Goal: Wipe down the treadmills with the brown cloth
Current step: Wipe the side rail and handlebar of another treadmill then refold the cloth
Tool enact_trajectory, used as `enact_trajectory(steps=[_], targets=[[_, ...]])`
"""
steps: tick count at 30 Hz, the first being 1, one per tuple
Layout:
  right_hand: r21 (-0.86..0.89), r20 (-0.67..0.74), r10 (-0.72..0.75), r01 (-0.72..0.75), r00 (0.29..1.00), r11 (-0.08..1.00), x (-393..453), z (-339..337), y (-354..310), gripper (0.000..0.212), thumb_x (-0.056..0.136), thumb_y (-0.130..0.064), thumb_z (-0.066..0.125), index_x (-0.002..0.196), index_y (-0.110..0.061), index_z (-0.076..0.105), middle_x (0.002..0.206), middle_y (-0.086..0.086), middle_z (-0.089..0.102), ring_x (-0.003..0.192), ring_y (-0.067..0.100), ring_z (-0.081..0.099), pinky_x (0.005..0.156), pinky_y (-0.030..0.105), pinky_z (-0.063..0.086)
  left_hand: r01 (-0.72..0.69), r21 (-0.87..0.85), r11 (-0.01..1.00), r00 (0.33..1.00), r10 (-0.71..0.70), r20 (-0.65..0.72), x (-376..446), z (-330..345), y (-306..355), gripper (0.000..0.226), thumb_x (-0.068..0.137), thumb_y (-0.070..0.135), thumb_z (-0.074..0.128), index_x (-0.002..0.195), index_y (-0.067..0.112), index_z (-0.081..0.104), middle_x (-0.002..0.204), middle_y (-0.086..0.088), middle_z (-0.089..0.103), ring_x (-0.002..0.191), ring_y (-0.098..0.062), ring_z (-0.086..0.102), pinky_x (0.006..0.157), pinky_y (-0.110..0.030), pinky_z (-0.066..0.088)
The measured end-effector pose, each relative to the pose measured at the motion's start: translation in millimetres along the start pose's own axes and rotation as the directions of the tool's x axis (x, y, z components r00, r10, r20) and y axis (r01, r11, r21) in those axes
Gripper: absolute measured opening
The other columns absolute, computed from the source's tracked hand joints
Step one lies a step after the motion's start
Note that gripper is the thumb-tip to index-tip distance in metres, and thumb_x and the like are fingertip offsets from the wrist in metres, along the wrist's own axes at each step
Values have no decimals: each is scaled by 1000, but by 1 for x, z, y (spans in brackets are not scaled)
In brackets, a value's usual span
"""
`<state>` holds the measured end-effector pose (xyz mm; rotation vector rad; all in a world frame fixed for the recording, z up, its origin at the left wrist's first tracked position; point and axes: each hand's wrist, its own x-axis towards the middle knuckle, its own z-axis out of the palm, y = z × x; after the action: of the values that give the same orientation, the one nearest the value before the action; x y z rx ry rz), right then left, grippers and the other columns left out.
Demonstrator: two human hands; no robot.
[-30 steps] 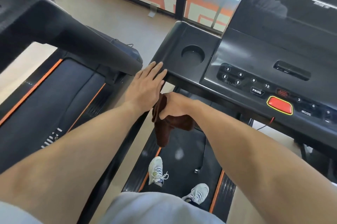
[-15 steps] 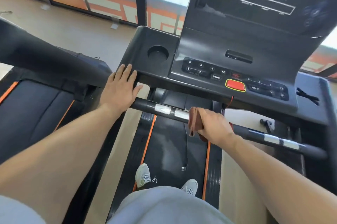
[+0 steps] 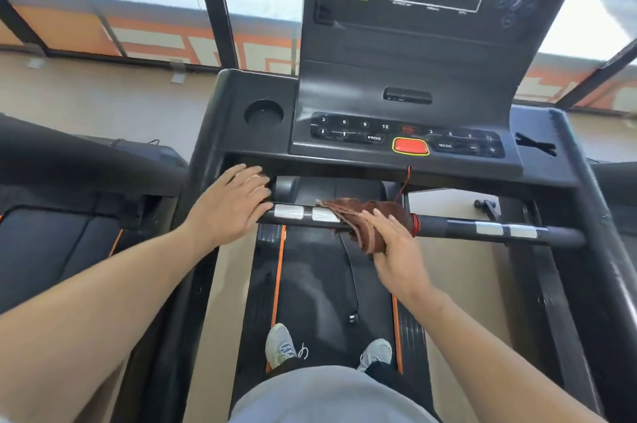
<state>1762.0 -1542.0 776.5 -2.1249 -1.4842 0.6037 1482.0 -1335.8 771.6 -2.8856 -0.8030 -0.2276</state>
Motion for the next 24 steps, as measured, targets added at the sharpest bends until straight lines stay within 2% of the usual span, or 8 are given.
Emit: enact_trajectory(steps=[3,6,9,11,13,16,18,24], targets=[[149,4,128,-128,992,981,-16,-2,-10,63,93,4,59,148,-25,56,153,-2,54,147,22,42,124,46,31,117,-409,905,975,-183,-127,15,-11,58,41,103,44,48,78,17,66,83,4,65,85,-20,59,81,-36,46],[311,31,158,-160,987,937,-29,-12,-9,50,93,-3,61,131,-33,69,122,-17,74,120,6,64,105,37,51,540,-744,394,801,-513,309,33,-23,132,71,97,68,43,59,10,57,56,-2,59,57,-20,58,62,-40,50],[380,144,111,-159,983,911,-37,-36,3,42,92,-3,64,114,-37,75,96,-21,76,90,-3,68,81,24,53,789,-526,-317,457,-269,848,55,-26,184,82,88,82,43,88,7,78,77,-9,77,75,-26,76,85,-42,61],[398,192,49,-124,980,909,-42,-56,17,40,91,-5,67,111,-39,75,95,-15,77,88,5,69,82,32,56,745,-442,-500,455,-104,884,68,-30,209,76,90,79,44,111,13,75,100,-11,79,94,-29,77,95,-47,58],[462,213,-15,-88,977,883,-48,-77,32,48,90,-3,69,109,-46,74,96,-12,78,90,7,69,87,39,58,588,-478,-652,457,-221,862,85,-34,236,58,94,64,57,115,13,72,104,-10,79,96,-28,77,94,-46,58],[540,174,-77,-30,982,841,-61,-108,53,65,89,5,69,111,-56,72,100,-20,76,96,1,68,90,32,56,474,-613,-632,328,-519,789,110,-47,289,29,95,42,66,112,20,70,104,-4,78,91,-21,75,90,-38,58],[557,141,-97,2,985,831,-69,-129,73,64,89,7,67,115,-51,72,101,-20,76,96,0,68,88,27,53,443,-668,-597,312,-596,740,128,-60,322,12,99,37,62,101,27,67,101,1,75,92,-15,71,88,-35,55],[490,-77,-145,164,986,856,-87,-187,115,67,83,10,67,131,-36,69,125,-20,71,121,4,64,103,34,53,396,-845,-361,591,-604,535,190,-91,370,6,99,35,65,97,31,68,96,10,74,93,-6,71,96,-31,56]])
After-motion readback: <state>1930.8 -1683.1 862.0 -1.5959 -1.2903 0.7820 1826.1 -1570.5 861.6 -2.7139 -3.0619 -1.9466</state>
